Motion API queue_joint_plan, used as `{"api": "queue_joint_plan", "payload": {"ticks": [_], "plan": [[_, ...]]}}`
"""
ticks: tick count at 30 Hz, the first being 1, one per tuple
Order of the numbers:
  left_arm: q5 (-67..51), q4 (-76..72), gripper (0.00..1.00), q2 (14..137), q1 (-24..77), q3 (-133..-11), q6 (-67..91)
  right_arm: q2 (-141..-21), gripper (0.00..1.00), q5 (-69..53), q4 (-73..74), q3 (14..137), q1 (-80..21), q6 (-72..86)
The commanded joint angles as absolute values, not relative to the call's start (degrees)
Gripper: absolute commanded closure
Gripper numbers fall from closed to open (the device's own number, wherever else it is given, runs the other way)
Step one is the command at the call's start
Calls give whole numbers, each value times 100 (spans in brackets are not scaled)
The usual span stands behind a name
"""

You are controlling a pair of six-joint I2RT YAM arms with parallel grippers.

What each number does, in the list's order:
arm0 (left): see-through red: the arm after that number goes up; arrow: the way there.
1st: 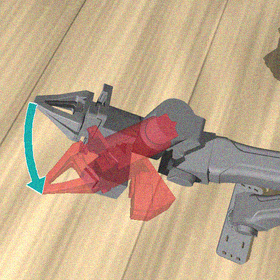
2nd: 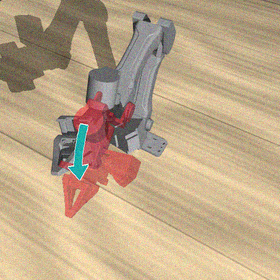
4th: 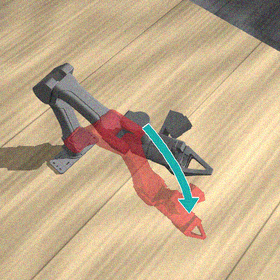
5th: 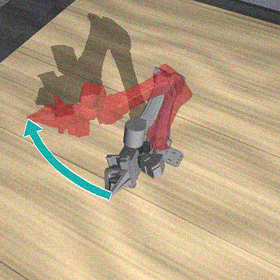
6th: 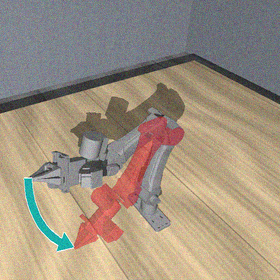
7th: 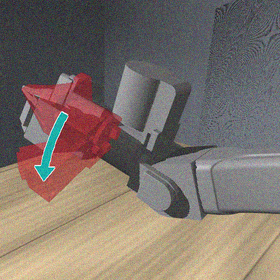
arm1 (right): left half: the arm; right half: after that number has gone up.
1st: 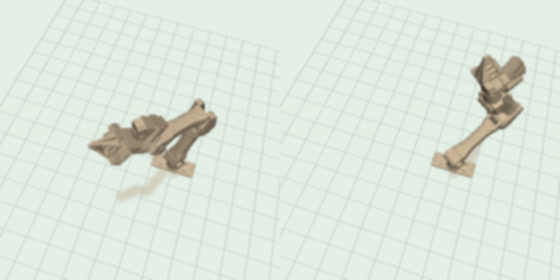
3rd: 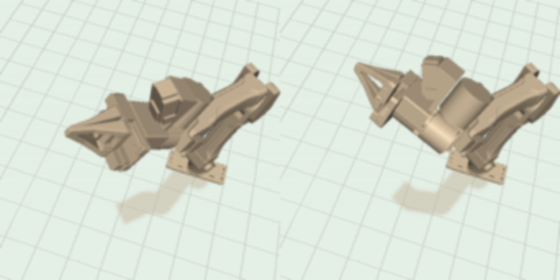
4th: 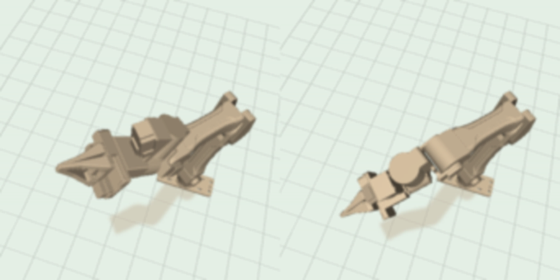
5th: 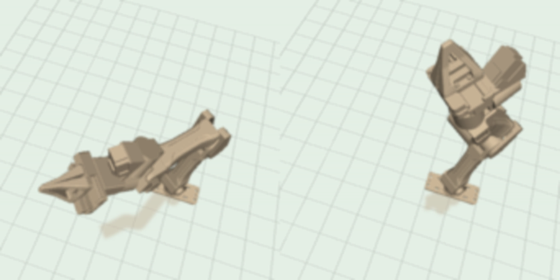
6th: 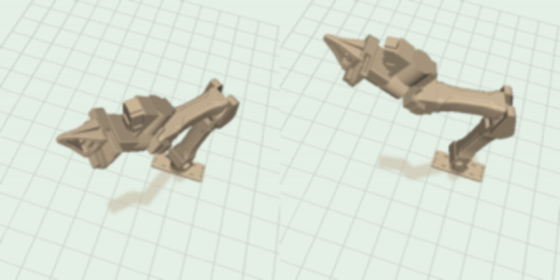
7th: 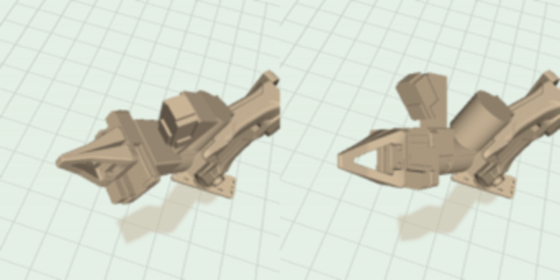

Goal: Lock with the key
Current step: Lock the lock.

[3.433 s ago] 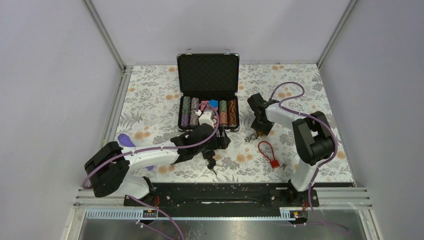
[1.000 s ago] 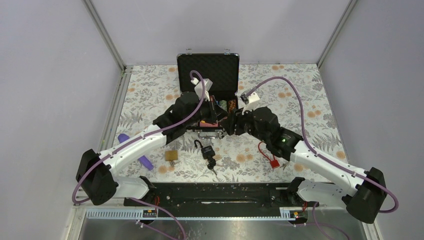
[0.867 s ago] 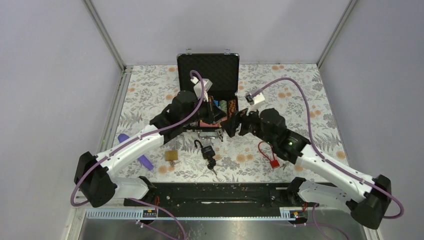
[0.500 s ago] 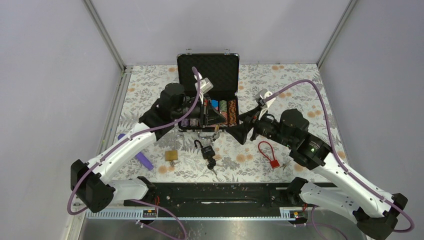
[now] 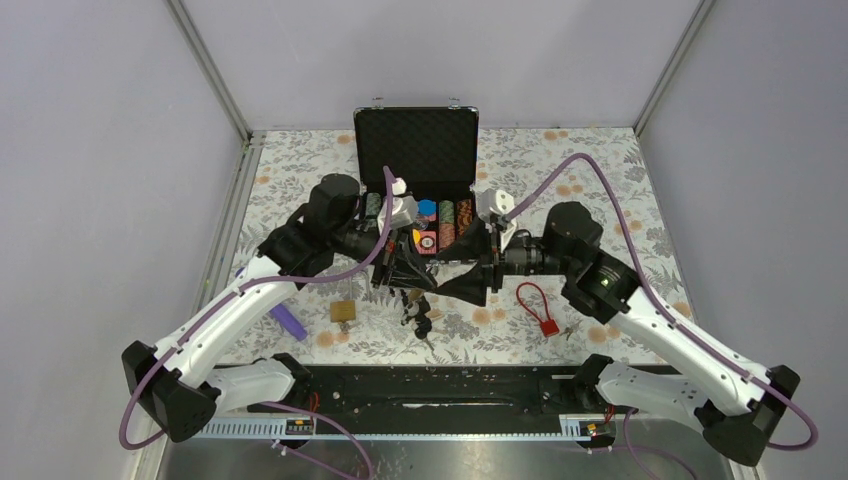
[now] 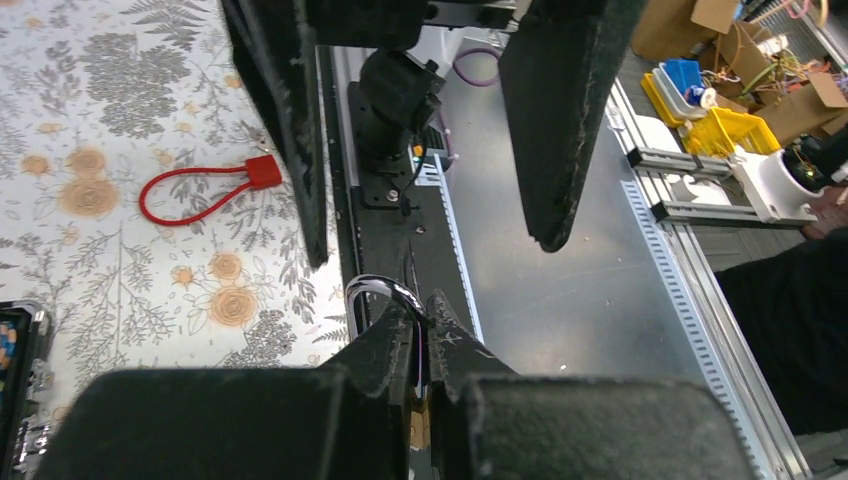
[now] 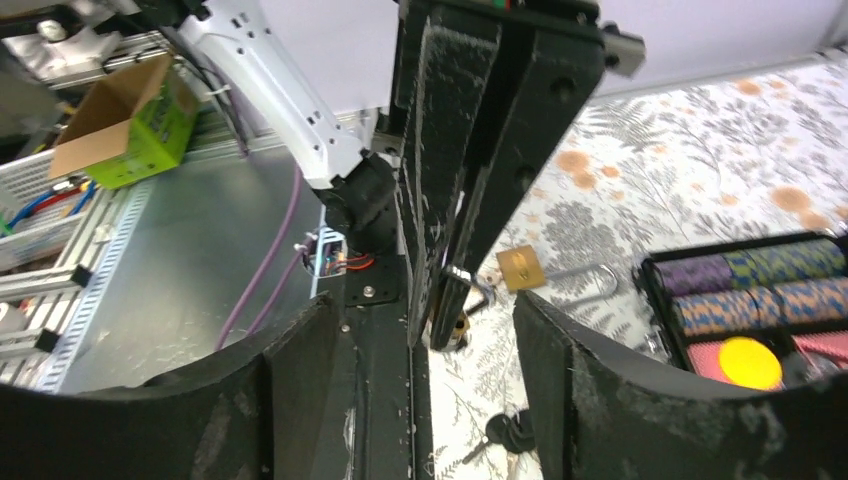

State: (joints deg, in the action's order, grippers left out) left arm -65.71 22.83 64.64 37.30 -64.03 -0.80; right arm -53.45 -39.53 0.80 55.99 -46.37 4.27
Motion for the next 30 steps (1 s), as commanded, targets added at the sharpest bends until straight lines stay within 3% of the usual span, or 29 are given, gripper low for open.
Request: {"api": "queue_joint_plan", "payload": {"ticks": [1,4,12,21,27,30], "plan": [[-7290,2316,100,6390,3726,-6579,-508,-5765,33,-4920,-719,6011,-4614,461],[-7411,2313,100,6374,3726,-6580,-527,-6031,40,-5053,-774,6159,-4614,561],[-7556,2341,100,6349,3727,-6563,-501,-6178,40,-5412,-337,6243,-4614,176],[-7410,2382,100,6365,3727,-6619,-421,-6324,66,-5652,214,6380,-4616,30],[-7415,2395,100,6384,3722,-6665,-387,-6381,78,-5567,331,6407,-4614,30],[-7353,2459,99,6418,3724,-6707,-329,-6375,96,-5528,368,6388,-4616,30]]}}
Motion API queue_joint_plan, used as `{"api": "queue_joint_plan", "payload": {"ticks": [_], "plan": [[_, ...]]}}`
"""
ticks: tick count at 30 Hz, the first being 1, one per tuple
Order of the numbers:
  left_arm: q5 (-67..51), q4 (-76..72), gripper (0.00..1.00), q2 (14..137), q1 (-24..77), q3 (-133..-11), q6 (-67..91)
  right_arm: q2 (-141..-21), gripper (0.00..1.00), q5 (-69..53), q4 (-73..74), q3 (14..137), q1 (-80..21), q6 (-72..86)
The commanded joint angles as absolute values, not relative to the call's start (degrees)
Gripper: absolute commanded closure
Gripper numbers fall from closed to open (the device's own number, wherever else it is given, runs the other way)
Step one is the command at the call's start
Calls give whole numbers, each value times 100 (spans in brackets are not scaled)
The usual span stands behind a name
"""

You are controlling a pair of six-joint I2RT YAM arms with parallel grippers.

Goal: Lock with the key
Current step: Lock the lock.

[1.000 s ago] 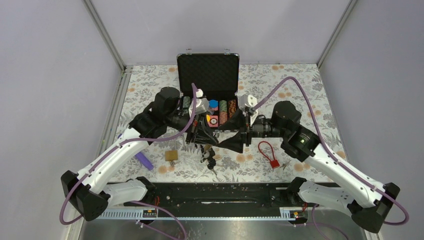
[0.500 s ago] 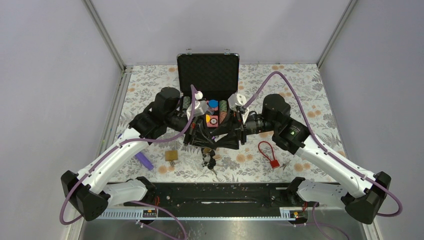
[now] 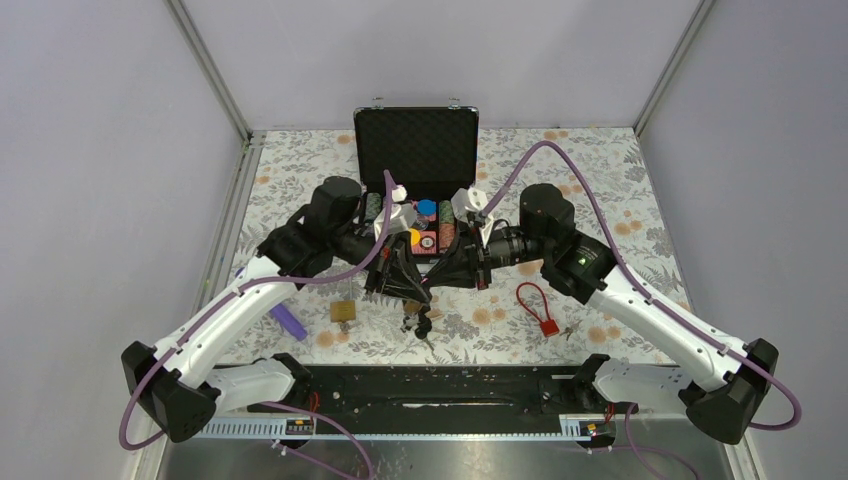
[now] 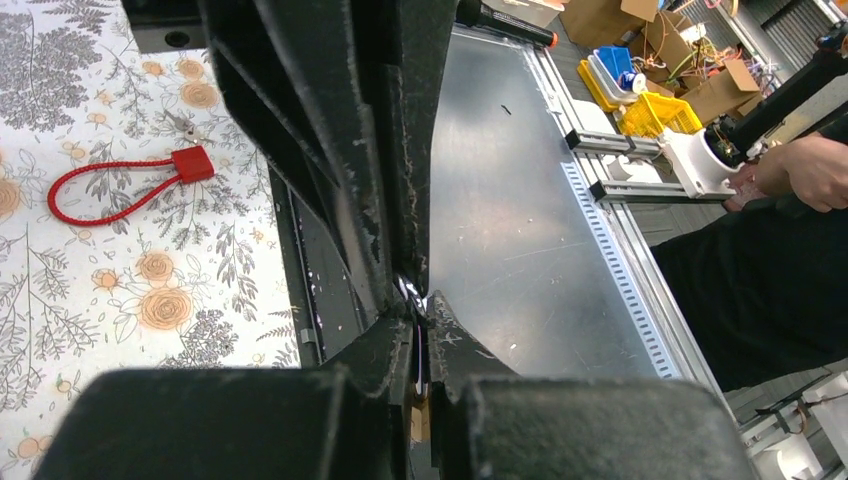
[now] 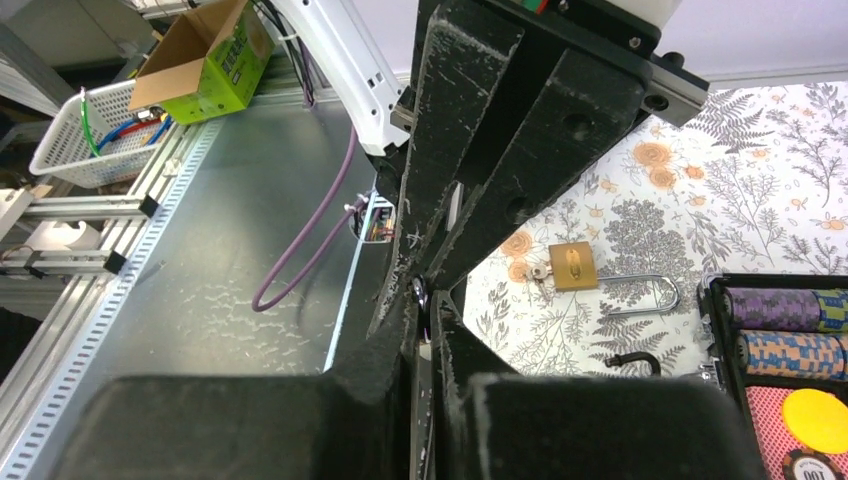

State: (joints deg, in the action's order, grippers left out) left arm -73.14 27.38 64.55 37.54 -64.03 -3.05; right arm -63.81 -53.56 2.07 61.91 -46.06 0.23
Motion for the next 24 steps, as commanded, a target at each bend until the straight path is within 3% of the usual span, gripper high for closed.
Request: {"api": "queue_joint_plan", "payload": {"ticks": [1,14,20,24], "plan": [[-7340,2495,97,6443,3726,-6745,-296,-6352,100,-5469,373,6382,-4615,35],[-6489,2771,47,6673,3662,-6968,-87,-5809,100,-4269,431,6274,-4614,-35],[-5622,2769,44,6571,3601,-6964,-50,-5655,100,-4049,449,6239,-4614,66],[-5827,2769,44,6439,3537,-6882,-125,-5506,100,-4138,411,6113,-4614,-160]]}}
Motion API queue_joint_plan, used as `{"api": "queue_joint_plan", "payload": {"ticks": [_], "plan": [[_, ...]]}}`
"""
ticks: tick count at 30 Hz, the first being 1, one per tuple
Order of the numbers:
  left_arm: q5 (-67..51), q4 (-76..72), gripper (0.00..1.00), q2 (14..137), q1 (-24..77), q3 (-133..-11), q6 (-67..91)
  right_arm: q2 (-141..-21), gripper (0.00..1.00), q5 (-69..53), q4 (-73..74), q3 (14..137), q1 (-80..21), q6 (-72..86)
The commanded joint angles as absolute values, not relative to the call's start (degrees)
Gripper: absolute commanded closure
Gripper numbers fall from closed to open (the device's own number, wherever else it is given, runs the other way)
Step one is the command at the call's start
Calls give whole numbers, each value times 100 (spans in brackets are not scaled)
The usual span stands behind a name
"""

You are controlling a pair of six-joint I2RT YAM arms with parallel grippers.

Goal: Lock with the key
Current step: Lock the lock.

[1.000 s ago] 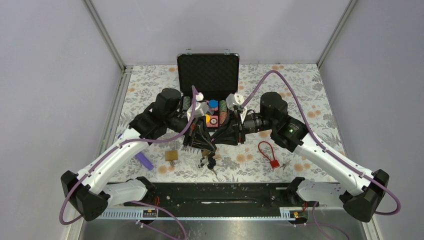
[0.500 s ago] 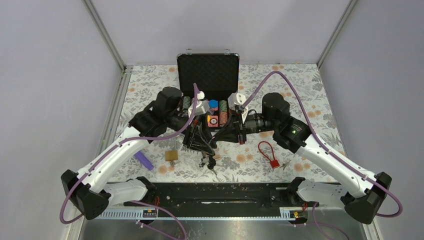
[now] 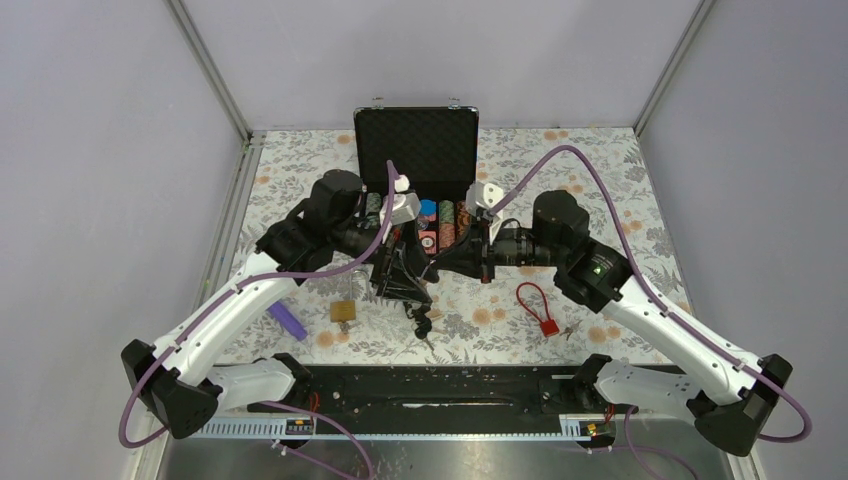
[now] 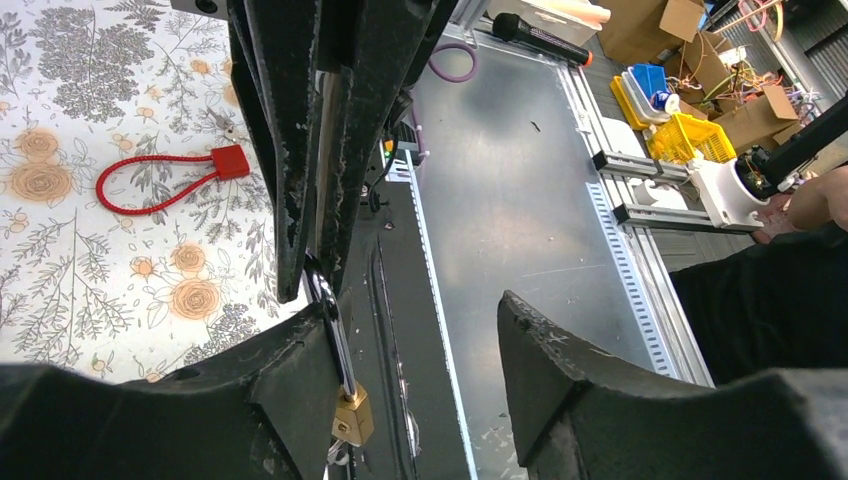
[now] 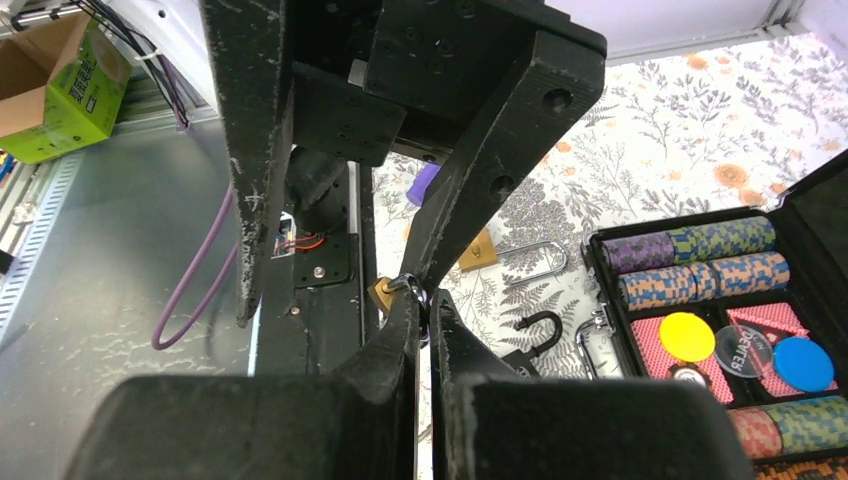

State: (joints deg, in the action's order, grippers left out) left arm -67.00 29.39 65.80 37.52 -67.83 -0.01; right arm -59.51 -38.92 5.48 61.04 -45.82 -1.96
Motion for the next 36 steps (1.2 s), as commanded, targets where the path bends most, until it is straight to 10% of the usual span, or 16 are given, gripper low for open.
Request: {"api": "queue_joint_plan", "payload": {"ticks": [1,9,17,36], "plan": [[-6034,2787,49,6399,3534,-6869,-194,-5470,100,-4258,391,6075,-4614,-231],[-6826,2857,70,6476,3533,-6887,-439,-5379,100,-5569,167,6021,-4614,-537],[-6906,2857,40,6708,3526,-6970,-316,-5394,100,-6132,516,6088,-4614,-1115],[-5885,1601,18,5989,3530,-6252,497,-5194,100,-4769,455,6108,-4614,-369]]}}
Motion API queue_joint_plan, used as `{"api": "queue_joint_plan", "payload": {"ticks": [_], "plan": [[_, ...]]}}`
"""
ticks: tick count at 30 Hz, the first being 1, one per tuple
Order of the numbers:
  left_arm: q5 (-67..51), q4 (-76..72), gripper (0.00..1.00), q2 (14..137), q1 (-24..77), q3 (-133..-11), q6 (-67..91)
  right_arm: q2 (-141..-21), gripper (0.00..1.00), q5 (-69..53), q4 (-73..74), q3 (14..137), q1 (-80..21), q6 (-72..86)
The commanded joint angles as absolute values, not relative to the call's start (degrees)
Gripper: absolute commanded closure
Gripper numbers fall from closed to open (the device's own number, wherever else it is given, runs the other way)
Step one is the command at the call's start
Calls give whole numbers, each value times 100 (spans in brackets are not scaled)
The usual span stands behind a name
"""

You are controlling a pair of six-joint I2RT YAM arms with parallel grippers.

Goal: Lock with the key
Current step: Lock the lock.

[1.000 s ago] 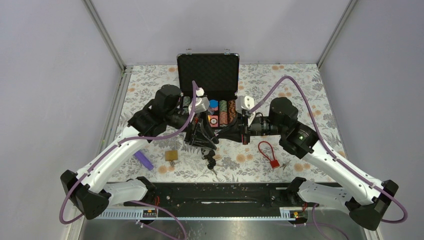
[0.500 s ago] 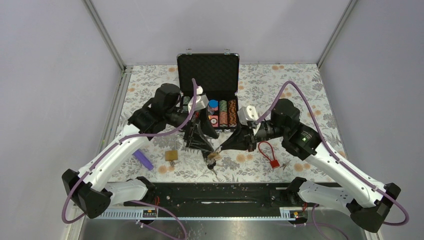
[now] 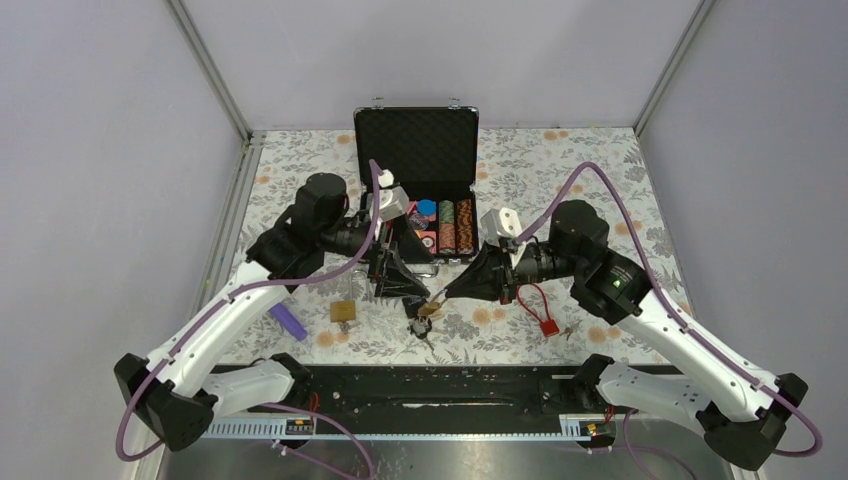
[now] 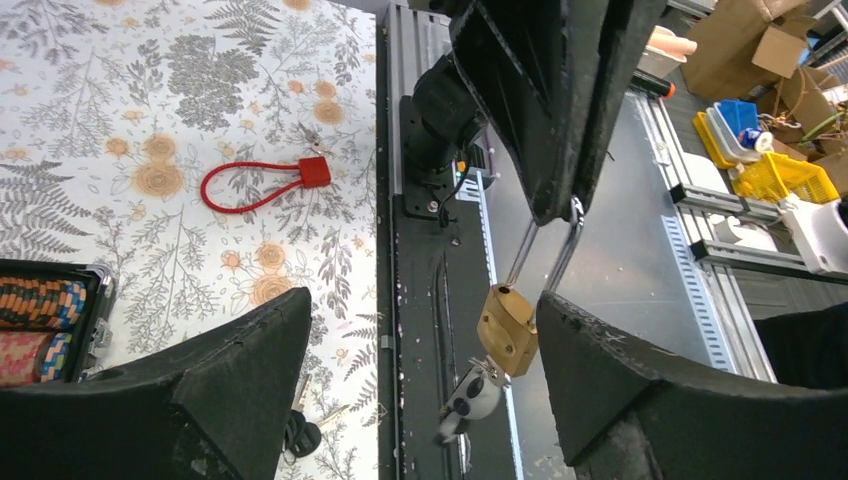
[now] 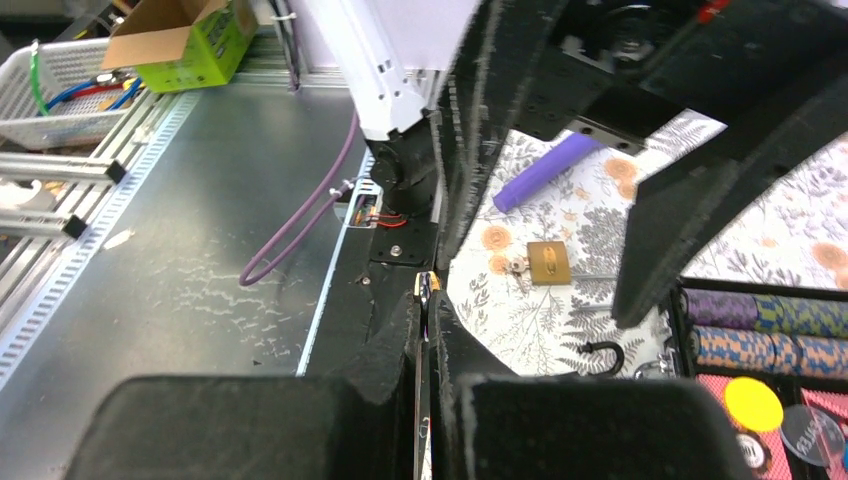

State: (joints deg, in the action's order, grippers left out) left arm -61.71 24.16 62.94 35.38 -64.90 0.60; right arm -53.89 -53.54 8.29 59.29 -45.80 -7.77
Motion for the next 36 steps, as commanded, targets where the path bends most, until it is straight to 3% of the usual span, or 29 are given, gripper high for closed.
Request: {"api": "queue_joint_plan", "payload": {"ticks": [1,8,15,17,21,27,36], "plan": [[-5815,1348,17,5910,3533,-6129,661,-5168,100,-4608,362,6073,-4614,-257],[-5743,-609,17,5607,3533,-5398,2152,-4963,100,-3606,-379,5910,-4614,500],[-4717,-2987,17,5286,3533,-4672,3641,-4745,100,-2624,-1005,5810,-4614,1177],[-4493,-3701,21,5303,3535,-4512,4051,-4697,100,-2445,-1221,5748,-4614,1420],[-4303,-4634,38,5445,3542,-4435,4691,-4677,100,-2203,-1621,5673,-4614,1775],[-4545,-4889,45,5666,3550,-4594,4900,-4743,100,-1999,-1990,5651,-4614,2081],[-4473,-4931,44,5668,3551,-4535,4907,-4688,100,-1754,-2119,5649,-4616,2215]]}}
